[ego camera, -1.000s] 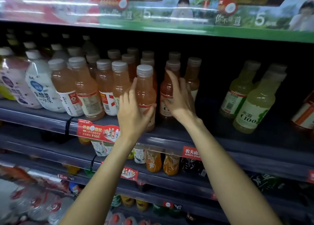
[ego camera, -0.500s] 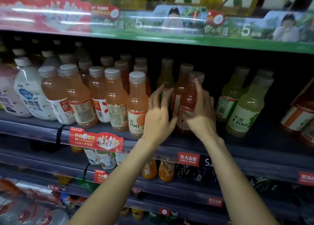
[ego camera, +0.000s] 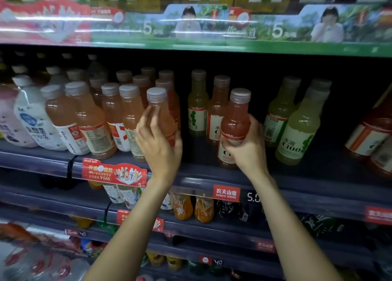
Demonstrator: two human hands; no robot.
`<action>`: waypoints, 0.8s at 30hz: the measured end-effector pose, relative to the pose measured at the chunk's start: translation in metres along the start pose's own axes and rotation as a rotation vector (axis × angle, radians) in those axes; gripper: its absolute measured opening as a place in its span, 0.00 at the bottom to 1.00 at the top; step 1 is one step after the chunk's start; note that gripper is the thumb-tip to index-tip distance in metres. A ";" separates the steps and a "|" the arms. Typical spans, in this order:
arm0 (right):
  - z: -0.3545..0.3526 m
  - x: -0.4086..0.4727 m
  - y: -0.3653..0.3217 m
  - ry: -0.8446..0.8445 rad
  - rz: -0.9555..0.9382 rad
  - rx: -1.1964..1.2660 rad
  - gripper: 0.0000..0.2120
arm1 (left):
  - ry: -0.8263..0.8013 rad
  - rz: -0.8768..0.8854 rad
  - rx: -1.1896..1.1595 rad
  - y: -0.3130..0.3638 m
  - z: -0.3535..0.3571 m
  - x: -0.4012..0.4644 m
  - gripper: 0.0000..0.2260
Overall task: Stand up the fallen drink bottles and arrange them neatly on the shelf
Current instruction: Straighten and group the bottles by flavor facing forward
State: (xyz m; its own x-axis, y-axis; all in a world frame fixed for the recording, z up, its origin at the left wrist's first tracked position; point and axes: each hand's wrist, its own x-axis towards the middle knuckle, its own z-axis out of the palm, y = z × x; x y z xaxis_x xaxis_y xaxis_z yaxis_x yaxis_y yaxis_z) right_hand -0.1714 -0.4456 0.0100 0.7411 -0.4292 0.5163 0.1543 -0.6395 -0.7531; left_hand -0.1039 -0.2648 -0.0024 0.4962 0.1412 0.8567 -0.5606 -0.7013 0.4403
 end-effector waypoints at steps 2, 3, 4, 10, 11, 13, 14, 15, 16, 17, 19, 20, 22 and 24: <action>-0.010 -0.006 0.004 -0.033 0.004 -0.017 0.40 | -0.004 -0.077 -0.033 0.002 0.001 0.000 0.31; -0.016 -0.008 0.005 -0.046 0.013 -0.010 0.40 | -0.007 -0.098 -0.051 0.003 0.001 -0.001 0.31; -0.021 -0.009 0.007 -0.045 0.018 -0.007 0.40 | -0.014 -0.108 -0.079 0.003 0.001 -0.001 0.31; -0.045 -0.019 0.011 0.106 0.086 0.082 0.38 | -0.033 -0.006 -0.141 0.011 0.003 -0.007 0.30; -0.050 -0.022 0.010 0.136 0.099 0.113 0.38 | -0.015 0.017 -0.117 0.016 0.005 -0.011 0.29; -0.070 -0.029 0.012 0.186 0.115 0.126 0.38 | 0.036 0.120 -0.122 0.036 0.012 -0.023 0.24; -0.079 -0.032 0.013 0.204 0.111 0.119 0.37 | 0.038 0.190 -0.154 0.048 0.015 -0.029 0.21; -0.091 -0.035 0.015 0.225 0.109 0.112 0.37 | -0.007 0.256 -0.204 0.064 0.022 -0.036 0.19; -0.106 -0.037 0.018 0.250 0.108 0.099 0.36 | -0.087 0.314 -0.264 0.081 0.030 -0.044 0.18; -0.120 -0.039 0.022 0.278 0.107 0.082 0.35 | -0.192 0.349 -0.324 0.101 0.039 -0.051 0.17; -0.147 -0.042 0.030 0.348 0.111 0.031 0.33 | -0.421 0.384 -0.448 0.142 0.054 -0.063 0.18; -0.160 -0.042 0.035 0.389 0.116 0.000 0.33 | -0.540 0.384 -0.502 0.163 0.060 -0.068 0.19; -0.182 -0.040 0.045 0.457 0.121 -0.060 0.32 | -0.805 0.345 -0.575 0.200 0.077 -0.075 0.26; -0.207 -0.034 0.059 0.522 0.129 -0.119 0.33 | -1.013 0.257 -0.687 0.241 0.095 -0.083 0.36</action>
State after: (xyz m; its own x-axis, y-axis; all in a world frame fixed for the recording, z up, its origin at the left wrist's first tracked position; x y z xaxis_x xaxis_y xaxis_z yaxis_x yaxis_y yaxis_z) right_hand -0.3230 -0.6010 0.0322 0.3216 -0.7491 0.5791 -0.0138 -0.6153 -0.7882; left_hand -0.2175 -0.5118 0.0078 0.4372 -0.7599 0.4810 -0.7950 -0.0765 0.6018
